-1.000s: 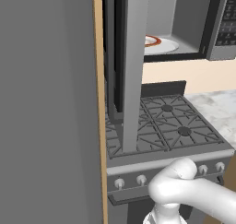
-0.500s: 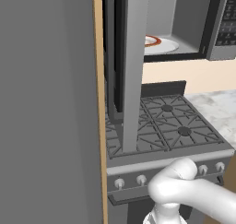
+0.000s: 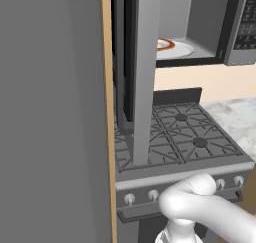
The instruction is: Pick the sweet potato from the counter and place it in the microwave. Then turn on the microwave.
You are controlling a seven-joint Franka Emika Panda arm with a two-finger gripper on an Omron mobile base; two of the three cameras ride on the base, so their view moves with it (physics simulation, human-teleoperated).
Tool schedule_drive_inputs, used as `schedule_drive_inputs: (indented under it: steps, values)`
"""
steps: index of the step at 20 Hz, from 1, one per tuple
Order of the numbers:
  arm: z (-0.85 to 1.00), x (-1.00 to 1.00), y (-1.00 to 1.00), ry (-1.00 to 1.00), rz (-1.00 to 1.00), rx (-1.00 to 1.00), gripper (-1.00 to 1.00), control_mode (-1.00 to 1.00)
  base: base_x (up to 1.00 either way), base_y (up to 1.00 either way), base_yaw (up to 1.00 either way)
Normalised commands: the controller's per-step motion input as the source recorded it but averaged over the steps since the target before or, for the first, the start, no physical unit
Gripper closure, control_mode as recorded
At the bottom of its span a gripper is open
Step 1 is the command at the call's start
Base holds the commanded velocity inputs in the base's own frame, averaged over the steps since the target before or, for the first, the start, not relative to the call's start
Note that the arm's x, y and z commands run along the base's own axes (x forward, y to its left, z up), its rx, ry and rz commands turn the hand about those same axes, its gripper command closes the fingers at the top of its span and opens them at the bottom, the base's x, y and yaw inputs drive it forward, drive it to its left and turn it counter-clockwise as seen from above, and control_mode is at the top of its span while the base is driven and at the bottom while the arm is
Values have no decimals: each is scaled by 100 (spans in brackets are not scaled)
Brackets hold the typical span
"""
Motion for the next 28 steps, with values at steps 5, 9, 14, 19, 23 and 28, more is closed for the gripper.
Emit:
schedule_drive_inputs:
  steps: [5,9,14,19,23,28]
  values:
    - [52,-14,39,-8,0,0,100,-100,0,0,0]
    - [57,-26,46,-12,0,0,100,-100,0,0,0]
    - [50,-33,59,-10,0,0,100,-100,0,0,0]
    - [50,-32,64,-18,0,0,100,-100,0,0,0]
    - [59,-24,70,-18,0,0,100,-100,0,0,0]
    - [58,-5,71,-7,0,0,100,-100,0,0,0]
